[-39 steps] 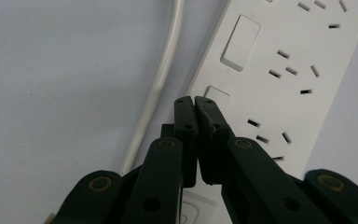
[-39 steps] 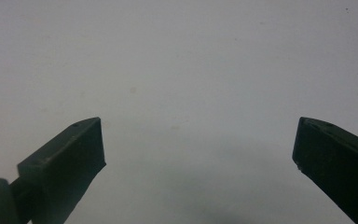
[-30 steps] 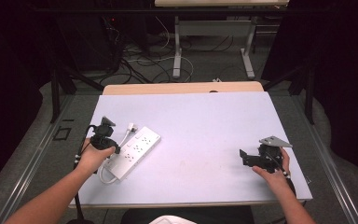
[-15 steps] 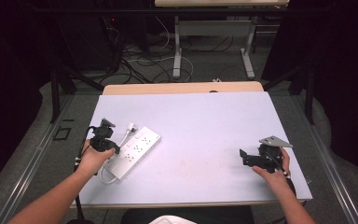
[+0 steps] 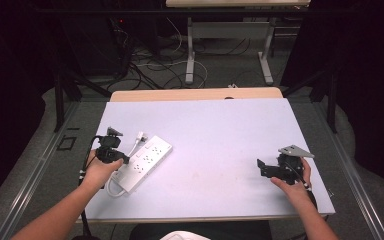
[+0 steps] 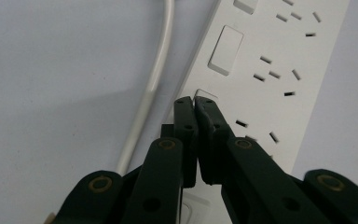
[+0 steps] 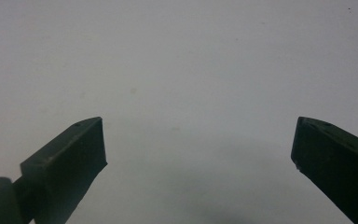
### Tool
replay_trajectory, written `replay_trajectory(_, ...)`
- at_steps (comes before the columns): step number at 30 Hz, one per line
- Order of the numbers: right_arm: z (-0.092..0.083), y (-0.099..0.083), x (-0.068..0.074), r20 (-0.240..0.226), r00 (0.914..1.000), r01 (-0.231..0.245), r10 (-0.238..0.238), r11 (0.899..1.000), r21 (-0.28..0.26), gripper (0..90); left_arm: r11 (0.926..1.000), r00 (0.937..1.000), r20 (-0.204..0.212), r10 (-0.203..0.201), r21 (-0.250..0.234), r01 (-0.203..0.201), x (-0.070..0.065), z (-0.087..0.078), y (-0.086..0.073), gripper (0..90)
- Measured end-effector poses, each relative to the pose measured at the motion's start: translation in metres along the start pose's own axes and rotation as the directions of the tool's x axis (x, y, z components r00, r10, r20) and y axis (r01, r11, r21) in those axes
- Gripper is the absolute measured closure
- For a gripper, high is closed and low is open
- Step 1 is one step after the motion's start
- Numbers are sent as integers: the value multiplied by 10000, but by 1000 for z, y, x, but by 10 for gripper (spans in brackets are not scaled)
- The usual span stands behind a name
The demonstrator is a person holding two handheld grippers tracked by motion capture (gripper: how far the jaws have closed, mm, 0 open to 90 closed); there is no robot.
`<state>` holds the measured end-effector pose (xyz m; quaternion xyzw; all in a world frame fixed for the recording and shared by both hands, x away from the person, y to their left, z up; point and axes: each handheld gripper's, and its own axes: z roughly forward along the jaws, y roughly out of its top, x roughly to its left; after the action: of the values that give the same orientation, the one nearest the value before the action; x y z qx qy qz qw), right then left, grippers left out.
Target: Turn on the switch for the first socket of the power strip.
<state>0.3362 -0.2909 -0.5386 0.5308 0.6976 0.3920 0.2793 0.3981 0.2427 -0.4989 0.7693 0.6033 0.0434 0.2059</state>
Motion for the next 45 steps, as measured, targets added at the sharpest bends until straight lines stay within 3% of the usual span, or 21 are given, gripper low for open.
replay_trajectory(12, 0, 0, 0, 38, 10000, -19, 20, 10000, -48, 22, 9973, 9999, 163, -11, -739, 23, -4, -10, 1, 801)
replay_trajectory(14, 0, 0, 1, -47, 10000, 42, -41, 10000, 36, 22, 9964, 9996, 208, 201, -824, -183, -3, -11, 0, 779)
replay_trajectory(21, 0, 0, 0, -38, 10000, -24, 24, 10000, 36, 23, 9924, 9991, 392, 171, -1222, -121, -5, -15, 1, 711)
replay_trajectory(25, 0, 0, 0, -32, 10000, -33, 33, 10000, 30, 23, 9917, 9980, 512, 373, -1250, -307, -5, -18, 2, 669)
replay_trajectory(37, 0, 0, 0, -41, 10000, -27, 27, 10000, 25, 23, 9761, 9950, 550, 834, -2057, -704, -8, -25, -4, 514)
replay_trajectory(41, 0, 1, 0, -40, 10000, -21, 21, 10000, 36, 23, 9659, 9940, 700, 839, -2510, -638, -10, -27, -7, 484)
replay_trajectory(42, 0, 1, 0, -40, 10000, -22, 23, 10000, 31, 23, 9669, 9934, 744, 876, -2462, -668, -10, -28, -8, 477)
replay_trajectory(43, 0, 0, 0, -40, 10000, -21, 21, 10000, 26, 22, 9620, 9936, 723, 869, -2653, -648, -10, -28, -9, 470)
replay_trajectory(44, 0, 0, 0, -40, 10000, -20, 20, 10000, 28, 23, 9642, 9933, 798, 833, -2581, -601, -11, -28, -10, 466)
replay_trajectory(45, 0, 0, 0, -39, 10000, -18, 18, 10000, 31, 22, 9614, 9931, 801, 860, -2683, -616, -11, -27, -11, 460)
